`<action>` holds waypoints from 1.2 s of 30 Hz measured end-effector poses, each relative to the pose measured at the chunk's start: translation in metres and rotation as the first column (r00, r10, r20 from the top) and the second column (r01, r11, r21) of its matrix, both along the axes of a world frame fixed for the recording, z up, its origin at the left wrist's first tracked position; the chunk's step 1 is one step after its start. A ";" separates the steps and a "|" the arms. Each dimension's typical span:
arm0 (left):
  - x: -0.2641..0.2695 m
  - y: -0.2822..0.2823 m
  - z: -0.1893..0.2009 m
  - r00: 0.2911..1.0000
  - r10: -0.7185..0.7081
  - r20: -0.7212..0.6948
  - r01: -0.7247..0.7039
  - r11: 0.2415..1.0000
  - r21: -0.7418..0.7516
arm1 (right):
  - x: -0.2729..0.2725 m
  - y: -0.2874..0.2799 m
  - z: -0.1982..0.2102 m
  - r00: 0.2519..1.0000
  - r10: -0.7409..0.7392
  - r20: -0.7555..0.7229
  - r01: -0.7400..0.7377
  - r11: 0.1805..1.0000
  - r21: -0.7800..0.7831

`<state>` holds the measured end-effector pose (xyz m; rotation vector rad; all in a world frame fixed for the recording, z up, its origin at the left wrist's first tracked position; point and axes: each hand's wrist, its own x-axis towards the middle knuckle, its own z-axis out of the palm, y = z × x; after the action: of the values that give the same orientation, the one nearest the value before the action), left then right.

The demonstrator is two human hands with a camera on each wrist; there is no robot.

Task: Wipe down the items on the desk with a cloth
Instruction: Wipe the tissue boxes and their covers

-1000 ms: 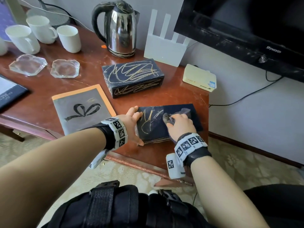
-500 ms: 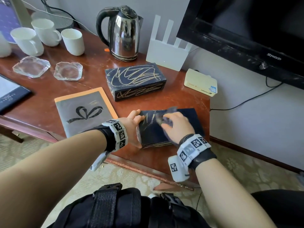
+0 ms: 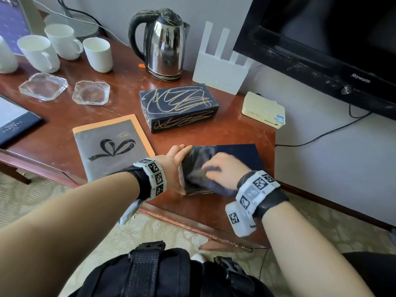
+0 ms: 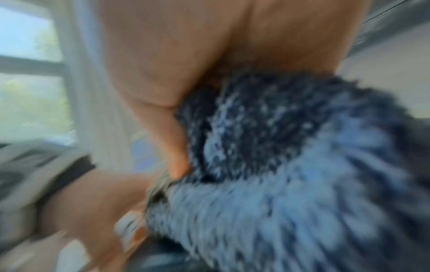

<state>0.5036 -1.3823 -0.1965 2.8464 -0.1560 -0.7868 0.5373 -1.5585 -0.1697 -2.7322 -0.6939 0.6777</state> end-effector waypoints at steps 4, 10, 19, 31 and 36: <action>0.004 0.000 -0.001 0.996 0.041 -0.074 -0.048 0.994 -0.095 | 0.019 0.000 -0.014 0.867 -0.481 0.129 0.492 0.868 -0.071; 0.007 -0.004 -0.004 0.997 0.053 -0.056 -0.058 0.995 -0.087 | 0.002 0.024 -0.017 0.973 0.117 0.199 -0.077 0.977 -0.198; -0.006 0.005 -0.026 0.951 0.276 -0.135 -0.305 0.905 -0.296 | 0.037 0.002 -0.017 0.933 -0.311 0.182 0.346 0.913 -0.215; -0.004 0.002 -0.038 0.889 0.330 -0.318 -0.447 0.776 -0.445 | 0.015 0.030 -0.023 0.839 0.540 0.062 -0.523 0.833 -0.180; -0.009 0.007 -0.040 0.871 0.334 -0.361 -0.470 0.780 -0.414 | 0.025 -0.012 -0.015 0.859 0.512 0.029 -0.506 0.855 -0.116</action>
<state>0.4949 -1.3757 -0.2363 2.1508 0.2610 -0.8725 0.5625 -1.5710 -0.1850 -2.6741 -1.4687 0.7549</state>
